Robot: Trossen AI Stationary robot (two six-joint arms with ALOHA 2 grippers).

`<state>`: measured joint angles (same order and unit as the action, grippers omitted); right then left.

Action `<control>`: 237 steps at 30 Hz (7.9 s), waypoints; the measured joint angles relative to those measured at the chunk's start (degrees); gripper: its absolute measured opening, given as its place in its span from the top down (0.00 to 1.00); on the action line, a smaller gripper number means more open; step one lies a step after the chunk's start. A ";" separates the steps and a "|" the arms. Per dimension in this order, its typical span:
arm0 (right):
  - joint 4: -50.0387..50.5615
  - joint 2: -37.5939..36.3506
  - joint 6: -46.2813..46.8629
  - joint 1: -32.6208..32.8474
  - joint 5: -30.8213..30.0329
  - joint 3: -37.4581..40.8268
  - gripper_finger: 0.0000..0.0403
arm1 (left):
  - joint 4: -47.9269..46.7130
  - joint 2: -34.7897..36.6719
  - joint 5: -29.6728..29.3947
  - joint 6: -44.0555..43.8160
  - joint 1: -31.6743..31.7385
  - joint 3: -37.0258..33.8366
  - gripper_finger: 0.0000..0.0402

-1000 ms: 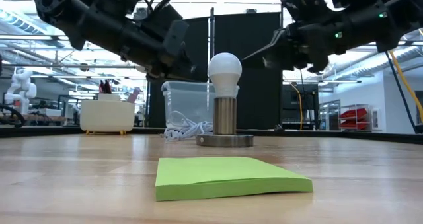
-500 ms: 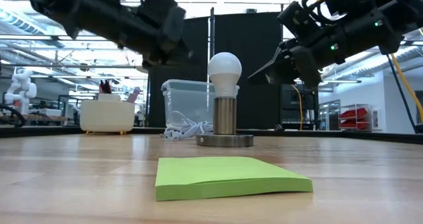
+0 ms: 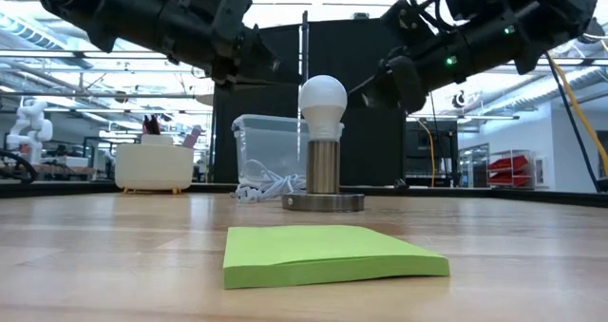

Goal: Screw lightbulb
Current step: Insert the lightbulb into the lamp

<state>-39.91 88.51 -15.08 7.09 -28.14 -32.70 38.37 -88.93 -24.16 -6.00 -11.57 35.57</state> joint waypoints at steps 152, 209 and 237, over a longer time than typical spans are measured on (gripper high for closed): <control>9.70 0.44 7.93 3.94 9.56 -3.51 1.00 | -18.01 0.94 -6.82 -14.52 2.14 -0.11 1.00; 6.37 0.28 0.69 2.62 10.83 -3.57 1.00 | -13.74 3.76 -1.74 -10.52 0.42 -0.13 1.00; 6.71 0.35 2.81 -0.99 4.25 -3.55 1.00 | -7.76 6.70 -0.88 -2.33 -3.87 -0.13 1.00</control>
<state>-33.21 88.86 -12.28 6.11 -23.89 -36.25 30.61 -82.23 -25.04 -8.33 -15.44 35.44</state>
